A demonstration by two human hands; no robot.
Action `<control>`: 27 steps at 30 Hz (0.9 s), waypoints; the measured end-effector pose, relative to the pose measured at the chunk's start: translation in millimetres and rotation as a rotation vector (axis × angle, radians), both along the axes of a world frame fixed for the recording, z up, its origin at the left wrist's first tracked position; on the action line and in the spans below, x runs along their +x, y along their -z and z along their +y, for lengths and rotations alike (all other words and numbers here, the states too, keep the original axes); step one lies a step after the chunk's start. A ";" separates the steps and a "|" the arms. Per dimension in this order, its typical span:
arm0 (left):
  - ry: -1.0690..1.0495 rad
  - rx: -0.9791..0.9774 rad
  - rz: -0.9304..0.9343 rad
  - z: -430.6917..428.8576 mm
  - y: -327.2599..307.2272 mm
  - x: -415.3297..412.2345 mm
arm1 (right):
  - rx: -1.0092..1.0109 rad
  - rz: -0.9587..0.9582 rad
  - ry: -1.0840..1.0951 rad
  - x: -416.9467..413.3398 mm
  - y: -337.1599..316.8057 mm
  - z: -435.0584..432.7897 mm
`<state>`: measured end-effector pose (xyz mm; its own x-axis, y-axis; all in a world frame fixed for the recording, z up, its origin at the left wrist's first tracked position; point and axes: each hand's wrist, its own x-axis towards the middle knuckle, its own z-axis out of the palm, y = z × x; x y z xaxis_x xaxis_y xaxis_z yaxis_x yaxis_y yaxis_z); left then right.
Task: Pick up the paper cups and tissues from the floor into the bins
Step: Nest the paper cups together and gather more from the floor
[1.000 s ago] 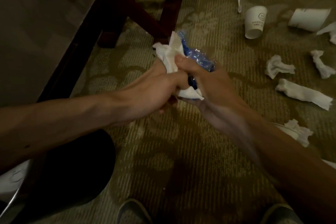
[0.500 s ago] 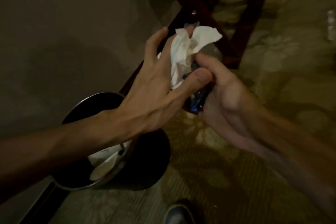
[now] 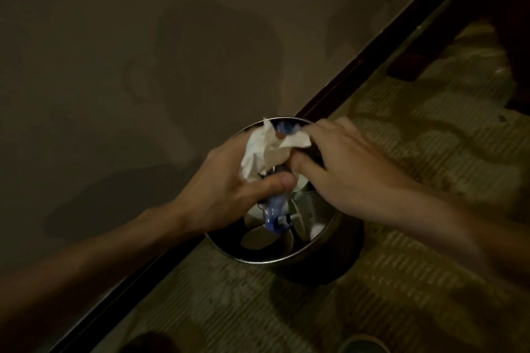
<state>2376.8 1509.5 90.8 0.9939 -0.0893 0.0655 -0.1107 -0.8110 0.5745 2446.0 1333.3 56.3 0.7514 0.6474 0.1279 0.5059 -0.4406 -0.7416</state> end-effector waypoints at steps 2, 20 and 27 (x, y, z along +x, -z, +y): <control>-0.028 -0.043 0.281 9.0 27.5 -1.6 | -0.151 -0.145 -0.073 0.1 10.1 3.6; 0.031 0.586 0.339 3.5 -11.9 40.9 | -0.301 -0.478 -0.094 13.3 13.0 -43.4; 0.025 0.634 0.019 -22.7 -55.4 36.5 | -0.218 -0.453 -0.068 1.7 2.2 -72.1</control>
<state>2413.3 1486.8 146.2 0.9914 -0.1286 -0.0252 -0.1290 -0.9915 -0.0141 2447.7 1261.2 54.1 0.6071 0.7408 0.2874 0.7883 -0.5160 -0.3352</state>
